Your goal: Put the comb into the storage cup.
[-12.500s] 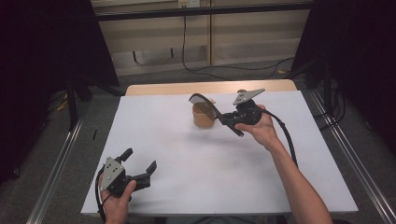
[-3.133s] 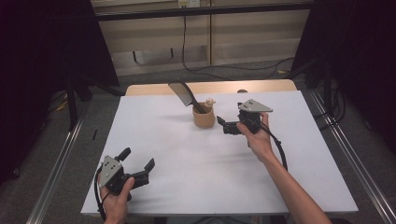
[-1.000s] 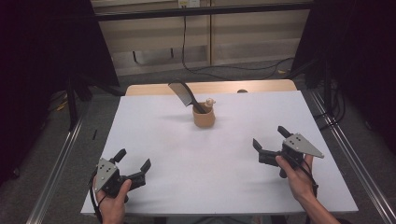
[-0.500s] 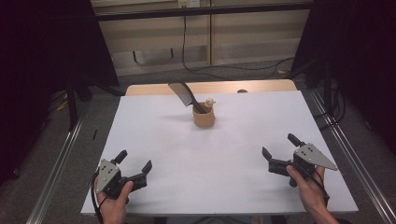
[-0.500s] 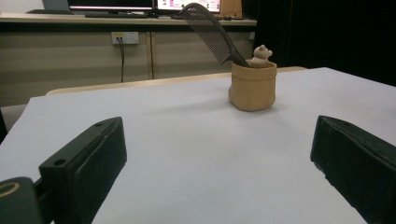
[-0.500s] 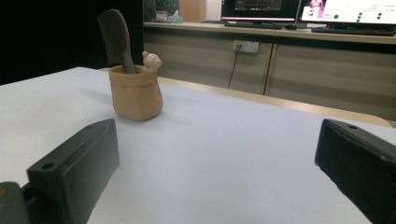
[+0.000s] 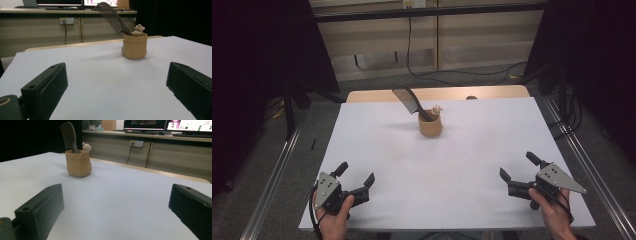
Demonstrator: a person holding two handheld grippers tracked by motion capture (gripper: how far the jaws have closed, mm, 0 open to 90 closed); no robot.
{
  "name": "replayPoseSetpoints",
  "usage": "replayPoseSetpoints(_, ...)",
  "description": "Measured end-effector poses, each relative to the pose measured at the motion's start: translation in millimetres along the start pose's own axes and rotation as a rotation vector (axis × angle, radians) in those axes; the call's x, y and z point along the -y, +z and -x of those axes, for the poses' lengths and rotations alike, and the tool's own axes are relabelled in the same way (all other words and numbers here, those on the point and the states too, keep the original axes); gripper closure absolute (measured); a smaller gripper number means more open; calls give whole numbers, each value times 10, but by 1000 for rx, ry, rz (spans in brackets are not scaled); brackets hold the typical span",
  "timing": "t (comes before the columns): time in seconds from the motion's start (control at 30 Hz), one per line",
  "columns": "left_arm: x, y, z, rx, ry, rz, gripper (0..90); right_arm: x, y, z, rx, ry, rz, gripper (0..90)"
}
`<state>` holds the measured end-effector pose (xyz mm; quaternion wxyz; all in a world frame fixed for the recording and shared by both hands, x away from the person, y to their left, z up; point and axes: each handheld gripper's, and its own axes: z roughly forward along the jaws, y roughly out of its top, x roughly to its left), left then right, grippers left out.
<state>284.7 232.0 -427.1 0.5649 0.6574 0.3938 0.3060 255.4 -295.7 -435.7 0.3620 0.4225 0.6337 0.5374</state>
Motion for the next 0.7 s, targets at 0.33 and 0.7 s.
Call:
replayPoseSetpoints(0.33,16,6,14,8,13,-19,36,99,-40,12,28,-7,-18,0)
replayPoseSetpoints(0.7,17,36,-25,-2,-1,-21,36,94,-8,34,40,6,-9,0)
